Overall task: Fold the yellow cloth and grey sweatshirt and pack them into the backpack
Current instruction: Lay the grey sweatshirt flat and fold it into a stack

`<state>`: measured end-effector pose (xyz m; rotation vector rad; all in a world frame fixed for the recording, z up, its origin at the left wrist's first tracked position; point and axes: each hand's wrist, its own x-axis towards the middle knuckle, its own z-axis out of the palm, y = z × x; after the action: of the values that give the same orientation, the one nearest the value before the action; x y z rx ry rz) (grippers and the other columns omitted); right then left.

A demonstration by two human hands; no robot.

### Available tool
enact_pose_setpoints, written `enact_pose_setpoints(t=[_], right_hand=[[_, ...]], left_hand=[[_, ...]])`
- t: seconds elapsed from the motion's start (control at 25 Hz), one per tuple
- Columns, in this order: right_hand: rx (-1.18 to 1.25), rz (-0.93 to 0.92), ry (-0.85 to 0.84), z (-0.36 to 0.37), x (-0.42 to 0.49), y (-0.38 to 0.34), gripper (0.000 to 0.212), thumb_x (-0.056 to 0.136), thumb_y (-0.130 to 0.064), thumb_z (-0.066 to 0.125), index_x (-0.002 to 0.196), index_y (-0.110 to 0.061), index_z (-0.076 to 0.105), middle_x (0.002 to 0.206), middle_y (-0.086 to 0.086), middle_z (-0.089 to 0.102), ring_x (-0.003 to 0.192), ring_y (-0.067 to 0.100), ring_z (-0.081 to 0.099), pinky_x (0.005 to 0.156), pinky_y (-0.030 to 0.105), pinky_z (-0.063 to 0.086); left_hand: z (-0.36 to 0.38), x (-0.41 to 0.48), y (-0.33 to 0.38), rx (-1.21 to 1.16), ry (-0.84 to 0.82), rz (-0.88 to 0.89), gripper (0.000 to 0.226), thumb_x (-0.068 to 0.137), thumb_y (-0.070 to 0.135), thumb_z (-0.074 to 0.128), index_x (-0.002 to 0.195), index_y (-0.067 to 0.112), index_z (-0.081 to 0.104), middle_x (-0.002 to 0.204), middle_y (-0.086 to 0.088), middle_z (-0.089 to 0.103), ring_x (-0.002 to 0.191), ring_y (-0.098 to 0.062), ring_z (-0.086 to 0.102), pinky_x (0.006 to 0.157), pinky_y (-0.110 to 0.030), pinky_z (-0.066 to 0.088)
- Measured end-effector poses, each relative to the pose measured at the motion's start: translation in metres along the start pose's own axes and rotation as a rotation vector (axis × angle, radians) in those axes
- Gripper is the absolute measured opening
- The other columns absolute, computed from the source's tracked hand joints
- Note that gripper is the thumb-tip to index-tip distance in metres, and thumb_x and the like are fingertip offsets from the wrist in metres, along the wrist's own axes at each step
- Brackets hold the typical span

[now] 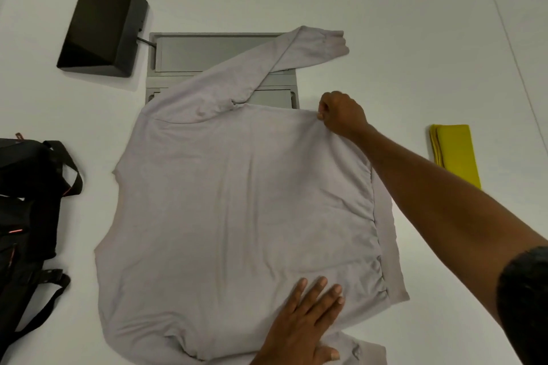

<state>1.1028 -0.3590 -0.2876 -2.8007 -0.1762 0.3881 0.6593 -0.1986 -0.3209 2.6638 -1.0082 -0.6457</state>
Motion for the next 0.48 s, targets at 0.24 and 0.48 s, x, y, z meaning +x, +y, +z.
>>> enact_pose_setpoints(t=[0.24,0.48], right_hand=[[-0.047,-0.037,-0.055,-0.001,0.012,-0.003,0.007,0.093,-0.018,0.07,0.099,-0.014,0.067,0.108,0.008,0.065,0.099,0.03,0.065,0.08,0.04,0.052],[-0.074,0.026,-0.15,-0.019,-0.002,0.028,0.049,0.088,-0.045,0.078,0.127,-0.022,0.061,0.126,0.004,0.061,0.114,0.026,0.06,0.094,0.045,0.051]], left_hand=[[0.003,0.002,0.004,0.018,-0.027,0.088,0.09,0.095,0.082,0.036,0.169,0.033,0.025,0.181,-0.003,0.012,0.166,-0.031,0.014,0.125,-0.063,0.009],[-0.011,0.037,0.036,-0.039,0.005,0.033,0.101,0.093,0.086,0.038,0.17,0.022,0.024,0.181,-0.001,0.009,0.167,-0.025,0.008,0.128,-0.053,0.01]])
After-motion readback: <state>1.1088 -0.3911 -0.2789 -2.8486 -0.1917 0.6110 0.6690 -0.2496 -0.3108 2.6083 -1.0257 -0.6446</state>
